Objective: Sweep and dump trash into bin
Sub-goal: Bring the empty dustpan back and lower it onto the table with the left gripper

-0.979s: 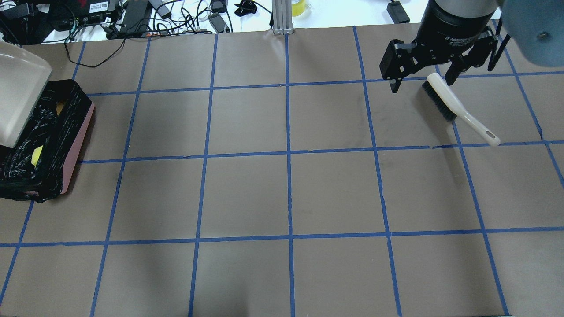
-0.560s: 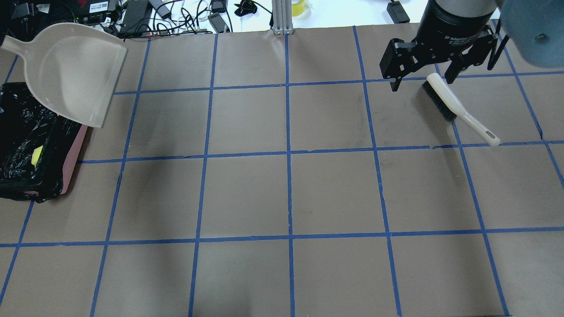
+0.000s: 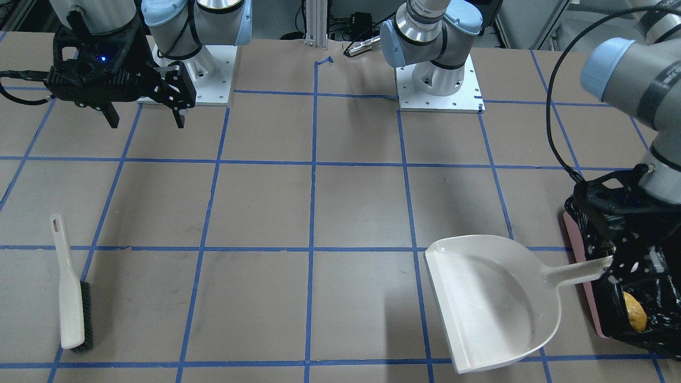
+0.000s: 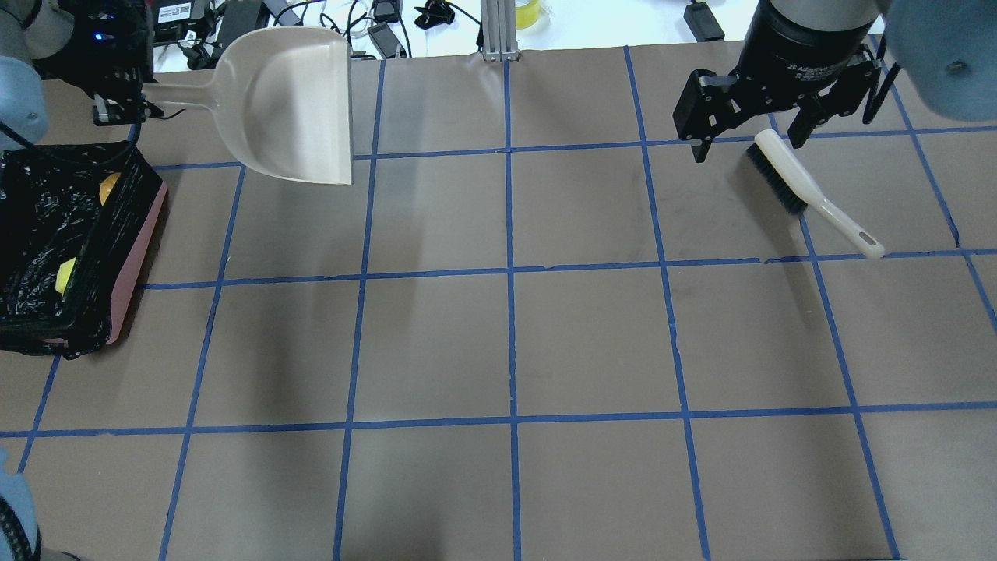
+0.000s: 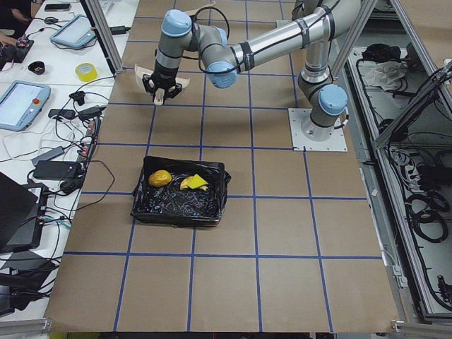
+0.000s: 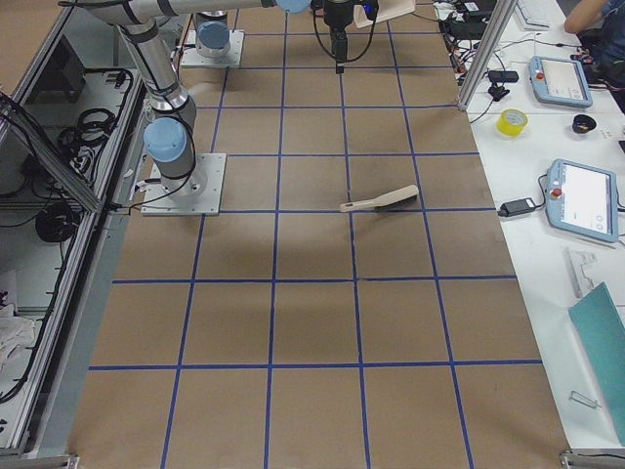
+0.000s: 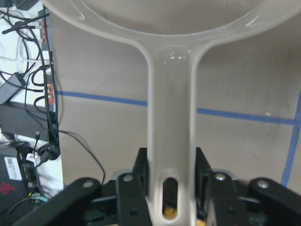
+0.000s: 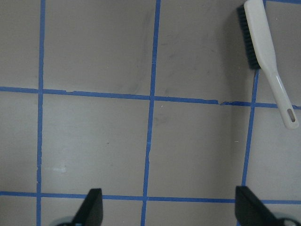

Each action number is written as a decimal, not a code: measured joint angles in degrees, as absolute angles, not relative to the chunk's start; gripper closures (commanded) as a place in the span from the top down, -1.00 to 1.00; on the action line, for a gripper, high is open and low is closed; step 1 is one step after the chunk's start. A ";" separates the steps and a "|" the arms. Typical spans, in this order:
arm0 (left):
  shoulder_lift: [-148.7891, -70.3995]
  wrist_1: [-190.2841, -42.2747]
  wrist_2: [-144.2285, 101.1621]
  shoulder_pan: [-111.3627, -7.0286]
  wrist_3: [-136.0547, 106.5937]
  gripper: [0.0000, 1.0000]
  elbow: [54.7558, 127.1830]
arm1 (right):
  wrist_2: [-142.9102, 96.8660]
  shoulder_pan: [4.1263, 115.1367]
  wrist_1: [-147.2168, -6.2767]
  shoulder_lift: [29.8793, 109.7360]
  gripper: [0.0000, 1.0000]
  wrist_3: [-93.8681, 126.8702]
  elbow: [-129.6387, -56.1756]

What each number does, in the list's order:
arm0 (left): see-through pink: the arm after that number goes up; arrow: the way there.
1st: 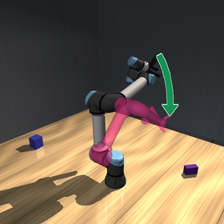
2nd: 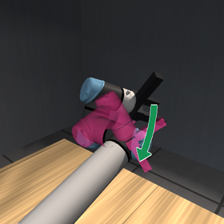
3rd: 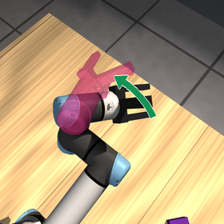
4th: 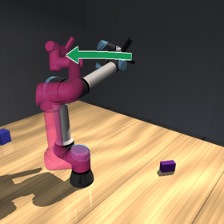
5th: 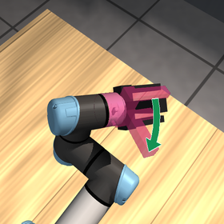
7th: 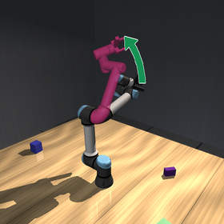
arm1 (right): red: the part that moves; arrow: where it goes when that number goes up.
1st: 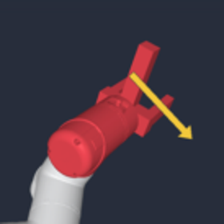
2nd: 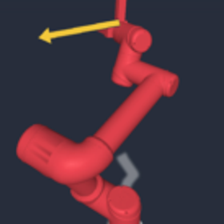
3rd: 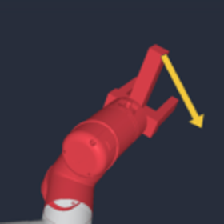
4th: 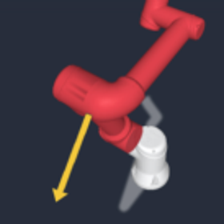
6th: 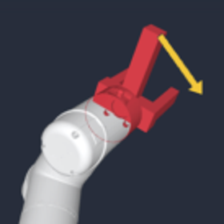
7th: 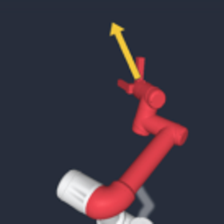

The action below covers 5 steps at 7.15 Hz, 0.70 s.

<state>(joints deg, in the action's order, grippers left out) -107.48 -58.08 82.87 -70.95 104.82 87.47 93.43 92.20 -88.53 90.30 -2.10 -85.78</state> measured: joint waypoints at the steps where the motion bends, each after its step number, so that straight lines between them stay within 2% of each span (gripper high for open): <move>1: -110.55 -59.62 79.67 -71.07 104.36 -1.00 87.41 | 93.33 92.20 -88.55 90.28 1.00 -2.11 -85.78; 5: -116.95 -62.03 81.54 -71.48 108.41 -1.00 87.94 | 93.13 92.20 -88.68 90.19 1.00 -2.13 -85.78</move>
<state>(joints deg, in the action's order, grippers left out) -116.95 -62.03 81.54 -71.48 108.41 87.94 93.13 92.20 -88.68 90.19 -2.13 -85.78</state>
